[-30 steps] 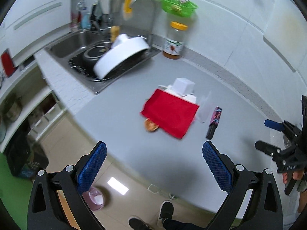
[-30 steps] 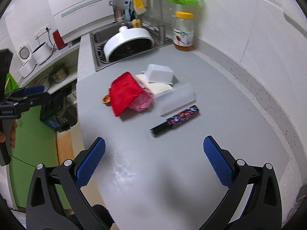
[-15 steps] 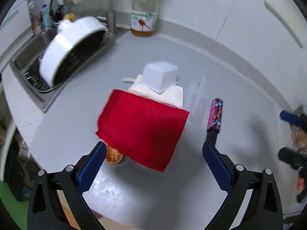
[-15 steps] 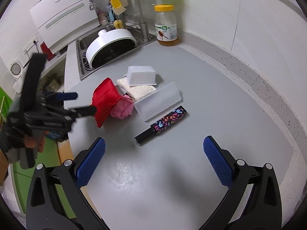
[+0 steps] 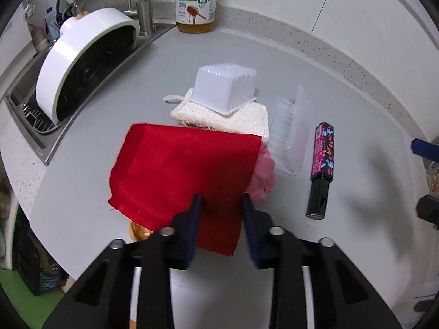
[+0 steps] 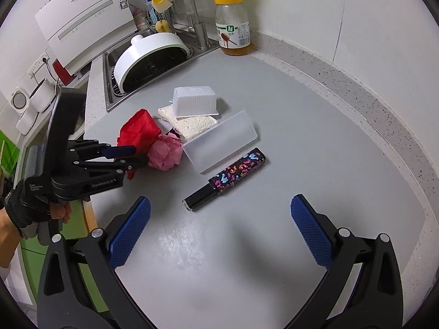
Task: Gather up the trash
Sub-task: 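Grasp the red cloth with the left tool while the right tool grasps the patterned tube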
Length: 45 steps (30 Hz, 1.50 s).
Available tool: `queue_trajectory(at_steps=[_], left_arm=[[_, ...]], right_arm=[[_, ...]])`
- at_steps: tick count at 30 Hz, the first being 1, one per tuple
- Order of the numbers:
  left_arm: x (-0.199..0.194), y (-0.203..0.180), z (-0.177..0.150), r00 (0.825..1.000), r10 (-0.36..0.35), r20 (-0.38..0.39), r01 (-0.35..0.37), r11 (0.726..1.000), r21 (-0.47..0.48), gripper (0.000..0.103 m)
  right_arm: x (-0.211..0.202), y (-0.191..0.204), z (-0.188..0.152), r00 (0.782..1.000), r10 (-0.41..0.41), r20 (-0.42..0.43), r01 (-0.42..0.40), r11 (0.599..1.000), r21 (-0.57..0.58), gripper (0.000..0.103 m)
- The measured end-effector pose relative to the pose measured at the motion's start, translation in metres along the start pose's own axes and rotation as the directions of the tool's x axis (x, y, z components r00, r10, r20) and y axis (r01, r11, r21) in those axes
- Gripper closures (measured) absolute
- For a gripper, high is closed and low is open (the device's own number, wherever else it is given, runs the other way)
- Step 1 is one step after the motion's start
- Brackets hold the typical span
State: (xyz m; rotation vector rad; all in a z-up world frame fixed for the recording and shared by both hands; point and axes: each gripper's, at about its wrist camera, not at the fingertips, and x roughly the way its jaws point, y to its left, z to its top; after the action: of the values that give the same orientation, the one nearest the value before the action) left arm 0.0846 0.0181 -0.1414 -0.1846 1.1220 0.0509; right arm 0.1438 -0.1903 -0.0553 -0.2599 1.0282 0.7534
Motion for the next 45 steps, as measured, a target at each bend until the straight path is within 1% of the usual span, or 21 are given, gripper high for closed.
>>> queue_trajectory(at_steps=[4,5,11,15,20,21,22,24,26,28,29,30,32,34,38,40,45], left_arm=[[-0.018,0.006,0.004,1.000,0.001,0.026,-0.001,1.000,-0.011,0.095],[-0.022,0.008,0.006,0.999,0.001,0.032,-0.001,1.000,-0.014,0.096],[-0.063,0.018,0.015,0.995,-0.007,0.101,0.010,0.999,-0.034,0.099],[-0.089,0.021,0.019,0.989,-0.017,0.149,0.022,0.999,-0.034,0.099],[-0.106,0.026,0.023,0.982,-0.026,0.186,0.032,0.999,-0.029,0.099],[-0.107,0.028,0.024,0.982,-0.028,0.189,0.034,0.999,-0.029,0.099],[-0.108,0.029,0.023,0.981,-0.030,0.190,0.037,0.999,-0.029,0.099],[-0.107,0.032,0.024,0.981,-0.036,0.189,0.043,0.999,-0.031,0.099],[-0.106,0.034,0.023,0.981,-0.041,0.188,0.048,0.998,-0.031,0.099],[-0.106,0.037,0.021,0.981,-0.046,0.187,0.053,0.998,-0.035,0.099],[-0.106,0.039,0.021,0.981,-0.047,0.186,0.055,0.998,-0.037,0.099],[-0.106,0.040,0.020,0.981,-0.049,0.186,0.057,0.998,-0.039,0.099],[-0.107,0.042,0.018,0.981,-0.051,0.187,0.060,0.997,-0.041,0.099],[-0.108,0.042,0.017,0.980,-0.053,0.189,0.062,0.997,-0.043,0.099],[-0.111,0.040,0.015,0.979,-0.057,0.194,0.067,0.997,-0.043,0.099],[-0.113,0.040,0.014,0.979,-0.060,0.196,0.070,0.997,-0.044,0.099],[-0.120,0.033,0.008,0.976,-0.062,0.207,0.072,0.996,-0.045,0.099]], right_arm=[[0.003,0.003,0.003,1.000,0.003,-0.001,-0.003,1.000,-0.005,0.003],[0.005,0.004,0.003,1.000,0.004,-0.002,-0.004,1.000,-0.005,0.003],[0.024,0.007,0.006,1.000,-0.001,-0.025,0.001,1.000,0.021,0.003],[0.048,0.006,0.006,0.998,-0.029,-0.062,0.033,0.998,0.054,0.003],[0.088,-0.004,0.005,0.989,-0.067,-0.133,0.086,0.987,0.138,0.003],[0.092,-0.006,0.005,0.988,-0.070,-0.141,0.092,0.984,0.153,0.005],[0.098,-0.008,0.005,0.986,-0.078,-0.150,0.103,0.980,0.171,0.016],[0.107,-0.011,0.007,0.983,-0.091,-0.161,0.122,0.973,0.197,0.028],[0.111,-0.011,0.008,0.983,-0.093,-0.160,0.125,0.970,0.206,0.037],[0.114,-0.009,0.010,0.982,-0.101,-0.161,0.134,0.969,0.208,0.053],[0.114,-0.008,0.010,0.981,-0.107,-0.163,0.140,0.968,0.206,0.053],[0.114,-0.007,0.011,0.981,-0.103,-0.163,0.135,0.970,0.203,0.058],[0.115,-0.006,0.011,0.981,-0.103,-0.164,0.135,0.971,0.199,0.060],[0.116,-0.007,0.011,0.982,-0.092,-0.163,0.125,0.972,0.200,0.066],[0.110,-0.005,0.009,0.983,-0.081,-0.165,0.111,0.977,0.182,0.071],[0.104,-0.004,0.007,0.984,-0.077,-0.158,0.103,0.980,0.170,0.077],[0.079,0.002,0.005,0.988,-0.097,-0.119,0.110,0.989,0.102,0.081]])
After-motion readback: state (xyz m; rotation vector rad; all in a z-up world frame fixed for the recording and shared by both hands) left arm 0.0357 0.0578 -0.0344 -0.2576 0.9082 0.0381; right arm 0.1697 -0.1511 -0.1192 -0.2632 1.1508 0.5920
